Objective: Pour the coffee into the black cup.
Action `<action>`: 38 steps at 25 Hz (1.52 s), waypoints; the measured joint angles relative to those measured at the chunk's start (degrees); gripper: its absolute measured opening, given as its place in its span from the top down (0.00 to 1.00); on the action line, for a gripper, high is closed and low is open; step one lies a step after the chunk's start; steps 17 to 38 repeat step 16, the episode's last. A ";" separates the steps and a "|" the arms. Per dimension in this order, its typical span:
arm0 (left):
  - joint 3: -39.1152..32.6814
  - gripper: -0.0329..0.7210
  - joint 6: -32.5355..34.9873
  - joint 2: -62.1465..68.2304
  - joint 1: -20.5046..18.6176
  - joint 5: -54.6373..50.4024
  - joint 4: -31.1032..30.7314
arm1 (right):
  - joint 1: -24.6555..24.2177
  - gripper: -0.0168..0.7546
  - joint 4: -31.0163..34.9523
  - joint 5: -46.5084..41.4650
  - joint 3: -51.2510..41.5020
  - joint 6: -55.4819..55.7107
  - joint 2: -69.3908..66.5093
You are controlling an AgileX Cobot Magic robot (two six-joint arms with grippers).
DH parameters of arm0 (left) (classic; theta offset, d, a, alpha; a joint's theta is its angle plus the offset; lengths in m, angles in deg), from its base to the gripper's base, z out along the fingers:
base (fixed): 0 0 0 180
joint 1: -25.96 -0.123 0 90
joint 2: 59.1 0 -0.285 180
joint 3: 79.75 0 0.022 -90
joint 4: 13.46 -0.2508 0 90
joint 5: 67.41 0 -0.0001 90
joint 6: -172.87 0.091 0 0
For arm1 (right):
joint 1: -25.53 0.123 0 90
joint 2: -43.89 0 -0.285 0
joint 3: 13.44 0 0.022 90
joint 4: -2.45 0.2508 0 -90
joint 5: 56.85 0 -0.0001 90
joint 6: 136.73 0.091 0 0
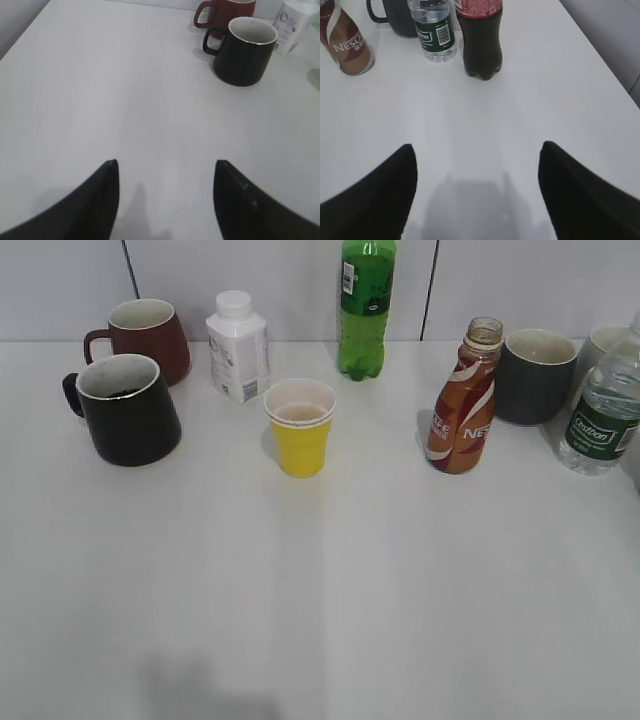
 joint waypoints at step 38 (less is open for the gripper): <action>0.00 0.36 0.00 0.00 0.00 0.00 0.00 | 0.00 0.22 0.00 0.00 0.00 0.00 0.00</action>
